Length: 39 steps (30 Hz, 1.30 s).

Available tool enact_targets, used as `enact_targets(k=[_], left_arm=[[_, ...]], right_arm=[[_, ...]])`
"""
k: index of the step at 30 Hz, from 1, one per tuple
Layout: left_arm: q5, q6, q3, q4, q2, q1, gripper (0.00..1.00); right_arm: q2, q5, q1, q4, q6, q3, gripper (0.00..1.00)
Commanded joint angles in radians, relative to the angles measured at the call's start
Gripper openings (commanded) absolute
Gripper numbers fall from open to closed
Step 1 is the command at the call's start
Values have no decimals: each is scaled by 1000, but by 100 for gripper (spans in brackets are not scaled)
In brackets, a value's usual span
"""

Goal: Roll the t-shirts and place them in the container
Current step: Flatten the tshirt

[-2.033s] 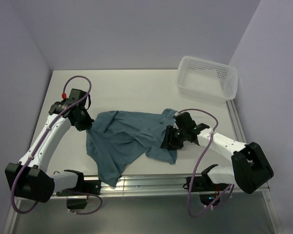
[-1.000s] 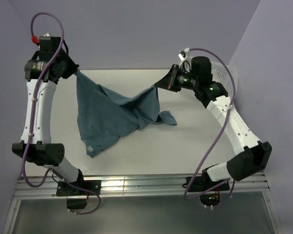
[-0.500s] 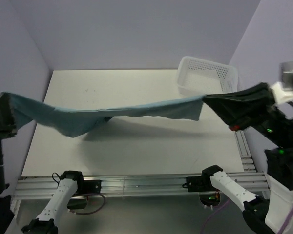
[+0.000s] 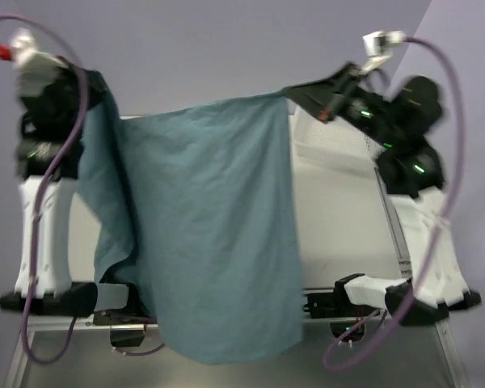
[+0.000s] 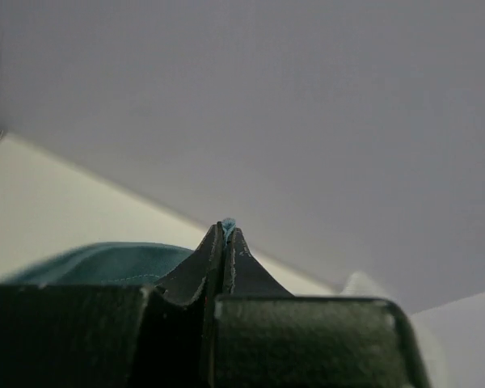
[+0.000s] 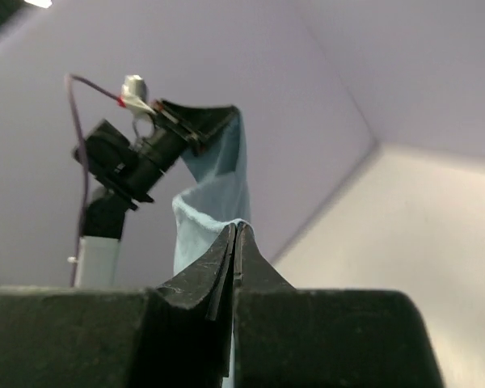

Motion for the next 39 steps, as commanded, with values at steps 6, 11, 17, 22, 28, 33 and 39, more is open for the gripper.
enact_targets(k=[6, 11, 17, 22, 28, 33, 39], left_arm=[[20, 98, -424, 300, 188, 4, 0], [4, 149, -348, 338, 513, 4, 0], [-30, 225, 97, 258, 926, 5, 0], [2, 102, 366, 370, 1169, 36, 0], [-49, -21, 306, 393, 1132, 68, 100], [-148, -15, 178, 310, 968, 112, 99], [-3, -104, 82, 63, 885, 189, 95]], right_arm=[[198, 76, -51, 230, 81, -416, 0], [551, 102, -61, 283, 76, -300, 0], [1151, 157, -88, 105, 118, 466, 0], [1372, 155, -140, 523, 441, 535, 1], [1325, 133, -162, 535, 405, 454, 69], [1119, 48, -176, 425, 250, 203, 68], [826, 79, -148, 137, -52, -159, 59]])
